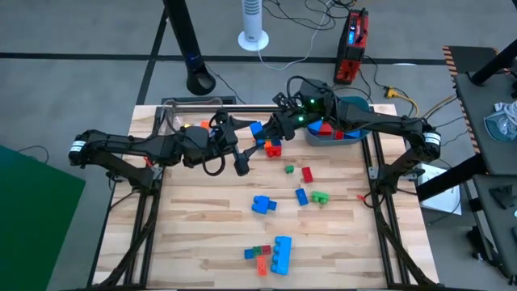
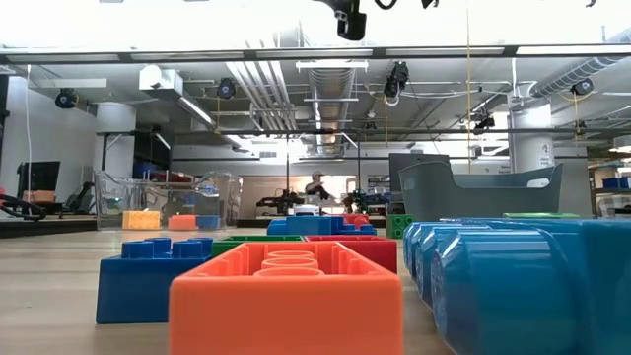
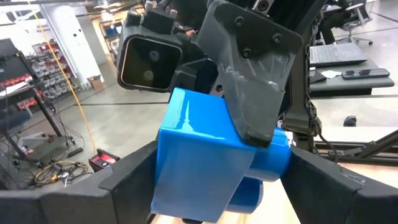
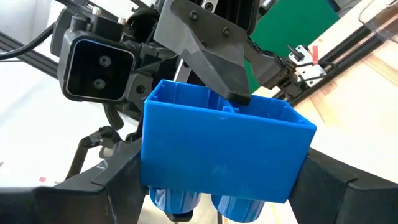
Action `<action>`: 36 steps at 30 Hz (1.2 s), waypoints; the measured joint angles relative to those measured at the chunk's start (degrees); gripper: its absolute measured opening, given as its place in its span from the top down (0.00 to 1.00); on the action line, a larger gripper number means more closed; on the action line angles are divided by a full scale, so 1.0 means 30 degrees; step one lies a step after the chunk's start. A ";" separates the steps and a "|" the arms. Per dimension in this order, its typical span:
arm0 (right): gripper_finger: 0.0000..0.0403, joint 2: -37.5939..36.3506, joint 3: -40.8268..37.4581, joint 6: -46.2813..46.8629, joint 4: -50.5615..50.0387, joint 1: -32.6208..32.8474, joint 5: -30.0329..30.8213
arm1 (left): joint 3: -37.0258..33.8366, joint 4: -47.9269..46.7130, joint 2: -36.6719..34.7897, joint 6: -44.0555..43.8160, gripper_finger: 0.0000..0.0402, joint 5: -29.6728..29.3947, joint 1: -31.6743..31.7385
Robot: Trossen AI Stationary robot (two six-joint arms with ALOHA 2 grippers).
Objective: Sort blocks by size
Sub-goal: Put the big blue game piece into the blue bin
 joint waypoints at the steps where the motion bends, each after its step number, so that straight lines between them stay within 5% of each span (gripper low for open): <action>1: 0.26 0.0000 0.0000 0.0000 -0.0006 -0.0007 0.0000 | 0.0000 -0.0006 0.0000 -0.0006 0.28 0.0001 0.0000; 10: 0.26 0.0000 0.0000 -0.0248 -0.0133 -0.0022 0.0069 | 0.0000 -0.0226 -0.0035 -0.0139 0.26 -0.0043 0.0007; 23: 0.26 -0.0073 0.0051 -0.1947 -0.4038 -0.1429 0.0506 | -0.0029 -0.2844 -0.0175 -0.0468 0.02 -0.3174 -0.0007; 29: 0.26 -0.0066 0.0044 -0.4667 -1.2353 -0.3749 0.4853 | -0.0029 -0.5384 -0.0403 -0.3312 0.04 -0.3143 -0.0013; 36: 0.26 0.0176 -0.0086 -0.5632 -2.1212 -0.6807 1.3798 | -0.0029 -0.8250 -0.0459 -0.5401 0.04 -0.2214 -0.0007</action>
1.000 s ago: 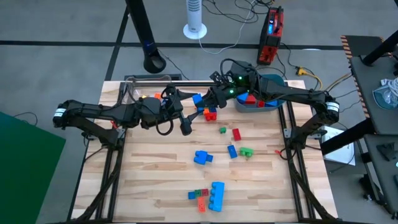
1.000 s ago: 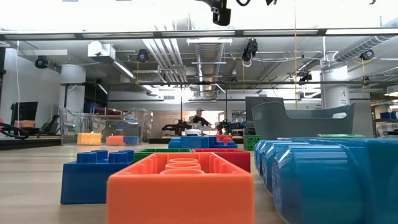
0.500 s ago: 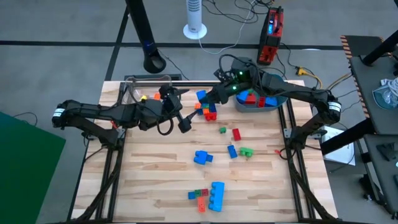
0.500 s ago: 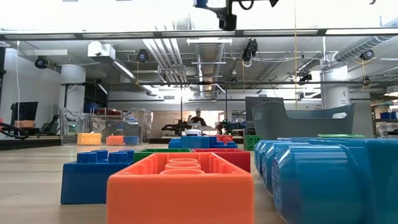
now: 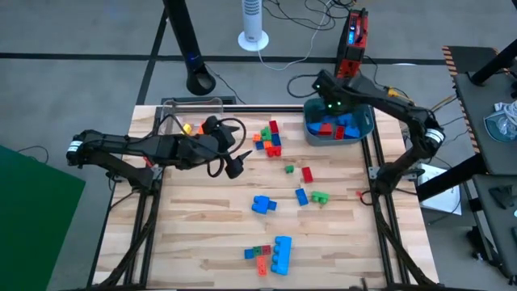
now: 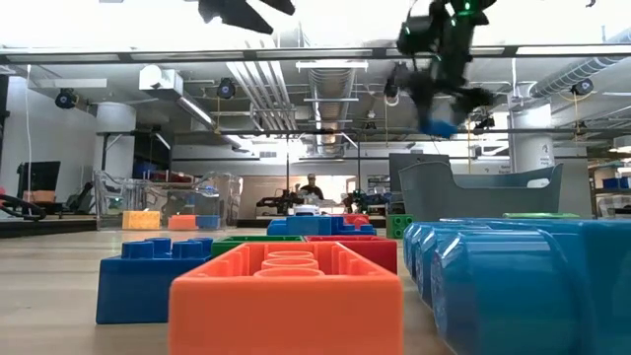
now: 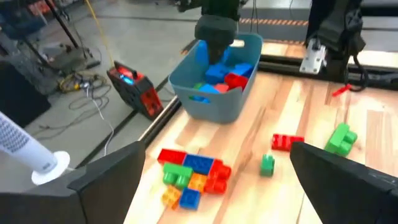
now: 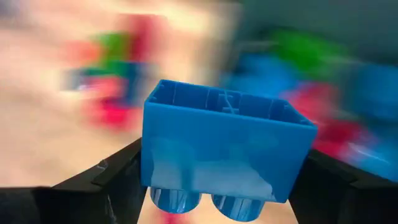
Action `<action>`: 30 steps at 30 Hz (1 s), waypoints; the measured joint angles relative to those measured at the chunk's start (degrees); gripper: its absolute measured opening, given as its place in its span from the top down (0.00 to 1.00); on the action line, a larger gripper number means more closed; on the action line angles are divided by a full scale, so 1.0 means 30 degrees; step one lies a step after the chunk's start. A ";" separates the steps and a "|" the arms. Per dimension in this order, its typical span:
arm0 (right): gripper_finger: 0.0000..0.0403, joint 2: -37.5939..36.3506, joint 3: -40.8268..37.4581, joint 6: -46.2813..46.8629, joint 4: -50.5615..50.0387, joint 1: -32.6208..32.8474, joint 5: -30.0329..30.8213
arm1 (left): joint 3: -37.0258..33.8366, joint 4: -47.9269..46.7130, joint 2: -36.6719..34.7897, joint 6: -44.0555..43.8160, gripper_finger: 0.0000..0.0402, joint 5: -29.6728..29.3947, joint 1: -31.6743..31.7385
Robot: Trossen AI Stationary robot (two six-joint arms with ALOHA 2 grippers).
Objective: Sort blocks by size
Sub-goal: Put the big blue game piece into the blue bin
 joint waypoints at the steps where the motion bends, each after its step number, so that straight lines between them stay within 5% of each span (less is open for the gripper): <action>1: 0.26 0.0142 -0.0144 -0.0136 -0.0580 -0.0522 0.1041 | 0.0000 -0.0172 0.0000 -0.0158 0.04 0.0005 -0.0007; 8: 0.24 0.1616 -0.1072 -0.1531 -0.0445 -0.2937 0.2301 | 0.0000 -0.0339 0.0000 -0.0257 0.04 0.0000 0.0000; 19: 0.19 0.3370 -0.1174 -0.1771 0.0915 -0.3262 0.2310 | 0.0007 -0.1057 0.0000 -0.0972 0.04 0.0017 -0.0036; 30: 0.27 0.0925 -0.1181 -0.1548 0.0992 -0.1955 0.2275 | 0.0007 -0.1133 0.0000 -0.3860 0.04 0.0075 -0.0073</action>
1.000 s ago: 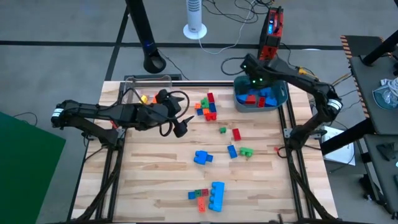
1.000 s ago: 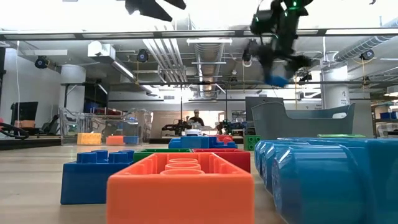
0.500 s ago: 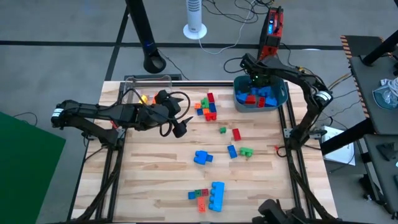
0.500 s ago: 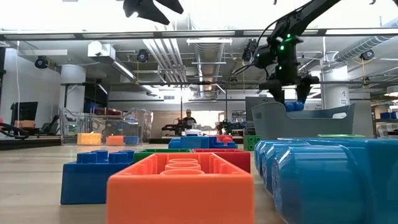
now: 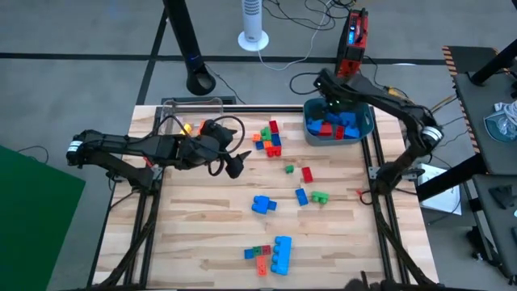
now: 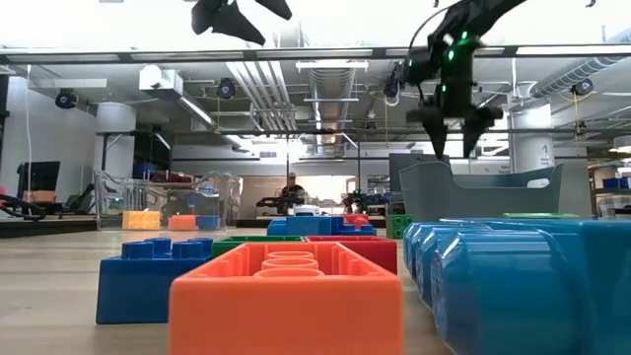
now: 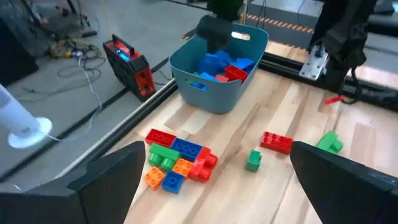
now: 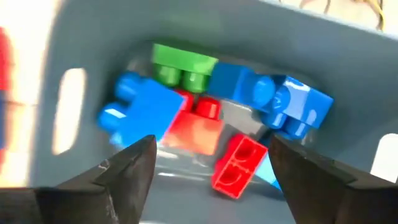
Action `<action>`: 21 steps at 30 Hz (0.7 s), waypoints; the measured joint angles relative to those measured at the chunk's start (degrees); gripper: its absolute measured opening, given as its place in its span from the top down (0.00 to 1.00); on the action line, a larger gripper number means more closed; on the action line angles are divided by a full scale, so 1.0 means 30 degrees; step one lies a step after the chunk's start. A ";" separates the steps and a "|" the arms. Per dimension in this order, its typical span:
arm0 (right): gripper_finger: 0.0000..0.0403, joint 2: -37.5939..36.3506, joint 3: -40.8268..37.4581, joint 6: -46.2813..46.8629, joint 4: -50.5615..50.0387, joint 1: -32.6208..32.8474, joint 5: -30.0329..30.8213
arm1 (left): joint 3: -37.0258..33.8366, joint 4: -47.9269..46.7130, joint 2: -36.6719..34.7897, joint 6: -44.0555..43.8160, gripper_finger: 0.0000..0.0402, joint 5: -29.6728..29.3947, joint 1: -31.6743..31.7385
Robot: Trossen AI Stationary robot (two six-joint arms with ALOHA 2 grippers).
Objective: Sort blocks by size
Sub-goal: Put the big blue game piece into the blue bin
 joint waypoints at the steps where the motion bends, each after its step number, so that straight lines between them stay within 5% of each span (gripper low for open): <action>1: 0.28 -0.0450 -0.0001 0.0070 0.0113 0.0324 -0.0001 | 0.0000 0.0001 0.0000 -0.0277 0.04 0.0152 0.0000; 9: 0.33 -0.3262 -0.0225 0.0706 0.2834 0.2918 0.0003 | 0.0036 0.0022 0.0638 -0.0953 0.04 0.0595 0.0000; 21: 0.39 -0.3635 -0.0342 0.1148 0.3269 0.4189 0.0031 | 0.0029 -0.0324 0.4625 -0.0632 0.04 0.7855 -0.0070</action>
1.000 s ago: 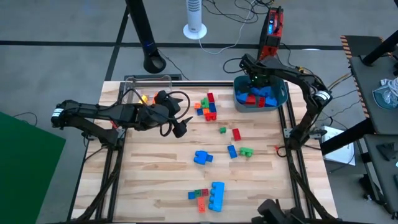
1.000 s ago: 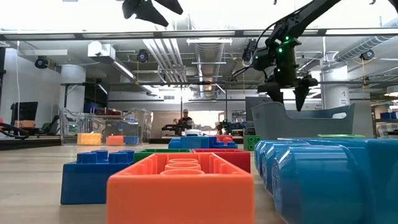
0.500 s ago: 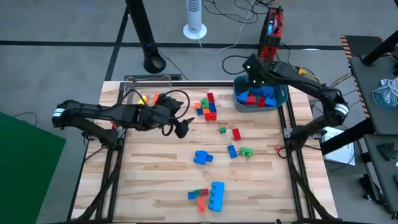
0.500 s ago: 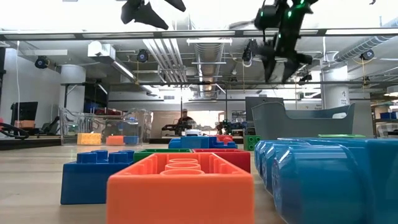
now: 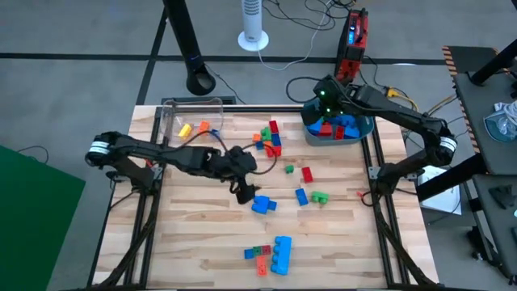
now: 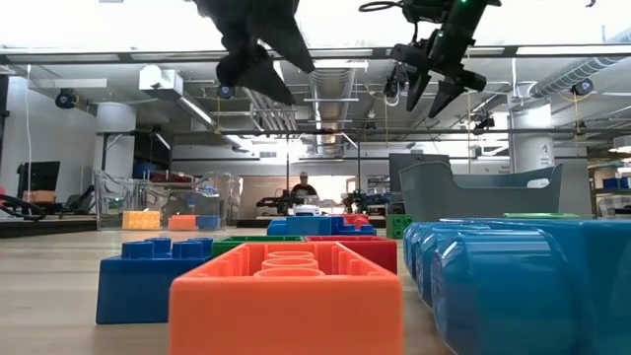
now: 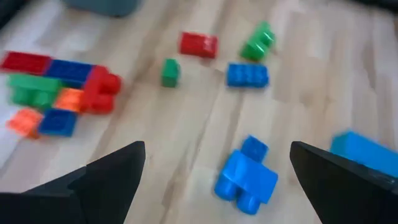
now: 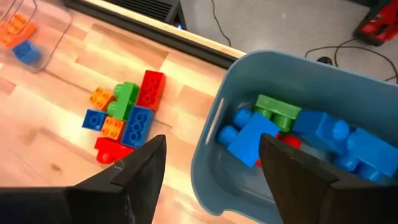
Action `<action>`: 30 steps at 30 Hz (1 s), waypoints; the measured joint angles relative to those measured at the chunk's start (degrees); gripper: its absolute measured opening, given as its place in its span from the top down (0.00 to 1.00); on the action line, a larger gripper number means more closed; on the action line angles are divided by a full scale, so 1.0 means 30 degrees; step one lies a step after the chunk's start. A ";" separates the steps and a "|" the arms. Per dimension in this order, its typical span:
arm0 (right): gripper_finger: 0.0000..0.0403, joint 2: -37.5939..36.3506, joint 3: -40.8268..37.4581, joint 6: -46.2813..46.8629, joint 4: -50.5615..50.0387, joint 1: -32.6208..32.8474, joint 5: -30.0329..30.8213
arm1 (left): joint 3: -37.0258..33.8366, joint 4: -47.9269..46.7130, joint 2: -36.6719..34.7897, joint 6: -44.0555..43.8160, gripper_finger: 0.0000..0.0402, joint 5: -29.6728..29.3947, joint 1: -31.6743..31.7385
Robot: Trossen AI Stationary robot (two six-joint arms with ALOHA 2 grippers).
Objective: Sort blocks by size
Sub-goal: Put the big blue game piece into the blue bin
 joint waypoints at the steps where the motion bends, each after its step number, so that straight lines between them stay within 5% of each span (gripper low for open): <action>1: 0.39 0.0030 -0.0034 -0.0008 0.0017 0.0066 0.0004 | 0.0000 0.0002 0.0148 0.0556 0.04 0.0434 0.0035; 7: 0.36 0.0050 -0.0198 -0.0115 -0.0267 0.0179 -0.0001 | 0.0000 -0.1061 0.0629 0.0692 0.04 0.1487 0.0273; 19: 0.38 0.0050 -0.1436 -0.3652 0.1595 0.0164 -0.0088 | 0.0345 -0.0997 0.3839 -1.6268 0.05 0.1999 -0.1174; 24: 0.43 0.0050 -0.1451 -0.4993 0.1810 0.0055 -0.0138 | 0.2409 -0.1564 0.6224 -1.6854 0.17 0.2208 -0.1278; 30: 0.47 0.0035 -0.1451 -0.5516 0.1810 0.0055 -0.0969 | 0.5198 -0.2690 0.9010 -1.4977 0.45 0.3757 -0.1442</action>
